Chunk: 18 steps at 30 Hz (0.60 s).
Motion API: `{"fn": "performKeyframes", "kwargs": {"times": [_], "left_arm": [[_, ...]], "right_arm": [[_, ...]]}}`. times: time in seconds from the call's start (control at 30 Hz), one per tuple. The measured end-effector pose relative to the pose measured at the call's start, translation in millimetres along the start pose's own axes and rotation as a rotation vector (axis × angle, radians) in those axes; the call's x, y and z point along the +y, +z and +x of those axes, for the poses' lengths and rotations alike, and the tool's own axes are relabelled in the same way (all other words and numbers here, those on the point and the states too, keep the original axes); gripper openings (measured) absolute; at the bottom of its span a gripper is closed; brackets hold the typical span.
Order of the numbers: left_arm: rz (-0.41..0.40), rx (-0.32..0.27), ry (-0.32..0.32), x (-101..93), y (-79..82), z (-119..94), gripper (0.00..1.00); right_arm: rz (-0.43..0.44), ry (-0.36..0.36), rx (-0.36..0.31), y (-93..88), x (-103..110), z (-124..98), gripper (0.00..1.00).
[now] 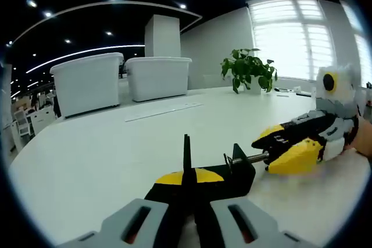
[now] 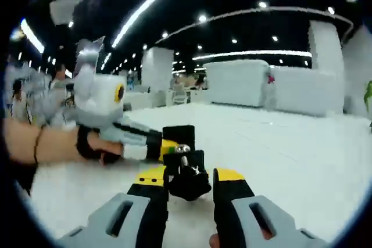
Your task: Clamp the fixed fixture on the desktop, loosen the retaining clip, secure it to the edge of the desk, and tighten the retaining clip.
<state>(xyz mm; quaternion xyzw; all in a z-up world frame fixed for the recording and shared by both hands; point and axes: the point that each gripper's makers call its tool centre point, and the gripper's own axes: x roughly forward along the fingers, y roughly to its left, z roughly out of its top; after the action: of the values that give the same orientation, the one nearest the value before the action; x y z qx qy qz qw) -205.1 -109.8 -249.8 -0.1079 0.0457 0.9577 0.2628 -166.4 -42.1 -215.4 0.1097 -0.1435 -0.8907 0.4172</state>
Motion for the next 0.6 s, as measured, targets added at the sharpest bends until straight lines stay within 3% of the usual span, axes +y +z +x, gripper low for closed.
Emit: {"fn": "performKeyframes", "kwargs": {"times": [0.07,0.17,0.27,0.33,0.43,0.6], "left_arm": [[0.001,0.0,-0.001,-0.9,0.3,0,0.05],[0.003,0.0,-0.002,-1.2,0.2,0,0.05],[0.003,-0.001,-0.002,-3.2,0.6,0,0.05],[0.002,0.0,-0.002,-2.5,0.3,1,0.05],[0.002,0.0,-0.003,-2.9,-0.6,-1,0.05],[0.002,0.0,-0.005,-3.6,-1.8,-3,0.05]], "right_arm": [[0.22,0.037,-0.103,21.2,-11,-8,0.3],[0.347,0.045,-0.158,30.7,-21,-12,0.3],[0.291,0.01,-0.096,17.0,-24,-8,0.3],[0.248,0.031,-0.018,2.1,-12,-4,0.3],[0.251,0.059,0.081,-14.8,-3,0,0.3],[0.238,0.058,0.116,-20.6,-2,7,0.28]]}}
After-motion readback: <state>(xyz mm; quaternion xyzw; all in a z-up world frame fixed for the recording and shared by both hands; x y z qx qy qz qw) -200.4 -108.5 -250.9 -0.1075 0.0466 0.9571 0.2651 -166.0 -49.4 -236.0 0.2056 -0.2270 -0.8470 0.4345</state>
